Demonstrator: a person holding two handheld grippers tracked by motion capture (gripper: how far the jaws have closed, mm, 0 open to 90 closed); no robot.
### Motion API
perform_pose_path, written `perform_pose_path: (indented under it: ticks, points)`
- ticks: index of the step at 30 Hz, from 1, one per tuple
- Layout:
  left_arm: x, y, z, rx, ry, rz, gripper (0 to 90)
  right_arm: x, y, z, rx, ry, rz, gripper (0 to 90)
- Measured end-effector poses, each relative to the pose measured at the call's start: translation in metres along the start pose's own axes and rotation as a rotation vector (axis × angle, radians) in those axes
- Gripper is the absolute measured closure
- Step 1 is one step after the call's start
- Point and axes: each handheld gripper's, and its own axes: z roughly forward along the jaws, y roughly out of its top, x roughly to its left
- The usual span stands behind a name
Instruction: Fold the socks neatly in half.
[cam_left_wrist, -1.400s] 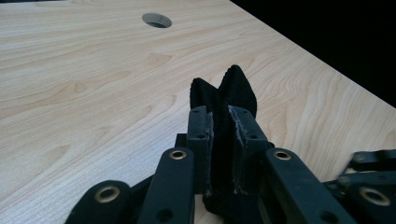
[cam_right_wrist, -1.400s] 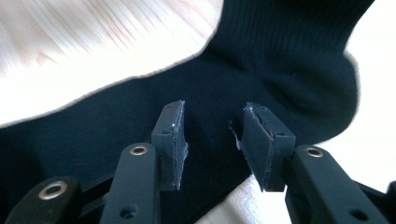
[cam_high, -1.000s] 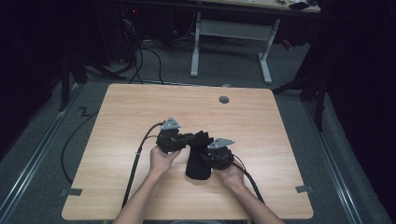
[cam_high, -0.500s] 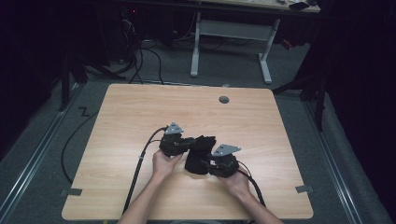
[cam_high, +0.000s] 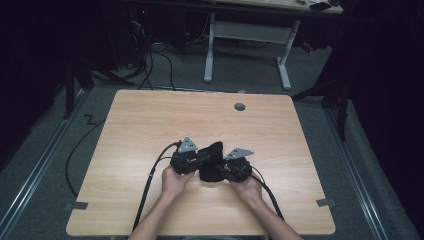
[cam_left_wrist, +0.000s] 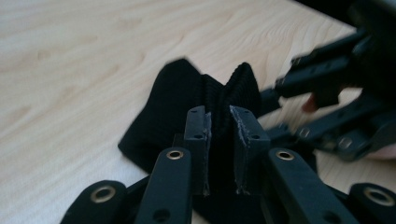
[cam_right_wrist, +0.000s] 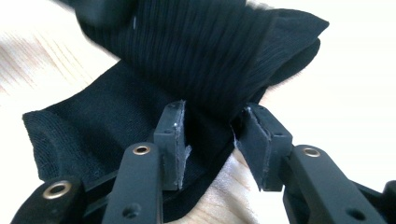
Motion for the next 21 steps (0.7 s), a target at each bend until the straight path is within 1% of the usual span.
perform_pose_path:
  ticks: [3,5,7,9,11,13,14,15,16,18,20,21]
  points:
    - [0.003,-0.005,0.004,0.015,0.011,-0.011,77.2,0.000,0.000,-0.001,0.006,-0.003,0.002,58.5]
    - [0.006,-0.007,0.008,0.024,0.035,-0.017,77.0,0.000,0.000,-0.003,0.008,0.005,0.019,56.9]
    - [0.010,-0.007,0.012,0.033,0.049,-0.024,77.0,0.001,0.000,-0.009,-0.008,0.011,0.027,56.6]
    - [0.012,-0.005,0.016,0.037,0.055,-0.027,76.9,0.005,0.001,-0.015,-0.026,0.017,0.018,56.6]
    - [0.014,-0.001,0.020,0.046,0.068,-0.022,77.0,0.009,0.001,-0.019,-0.028,0.024,-0.002,56.7]
    - [0.015,0.002,0.022,0.041,0.077,-0.022,76.9,0.011,0.001,-0.016,-0.008,0.021,-0.017,56.8]
    - [0.016,0.003,0.023,0.043,0.080,-0.021,76.9,0.012,0.000,-0.013,0.003,0.018,-0.019,56.8]
    - [0.016,0.004,0.022,0.033,0.084,-0.018,76.9,0.012,-0.001,-0.009,0.022,0.014,-0.020,56.6]
    - [0.016,0.006,0.021,0.023,0.092,-0.019,76.9,0.011,-0.002,-0.005,0.017,0.018,-0.012,56.8]
    - [0.016,0.007,0.016,-0.001,0.093,-0.030,76.9,0.010,-0.001,-0.002,0.006,-0.001,0.002,56.9]
    - [0.013,0.009,0.011,-0.014,0.089,-0.017,76.9,0.012,0.001,0.000,0.005,-0.015,-0.003,57.1]
    - [0.010,0.010,0.009,-0.019,0.086,-0.006,76.9,0.013,0.002,0.001,0.007,-0.017,0.004,57.1]
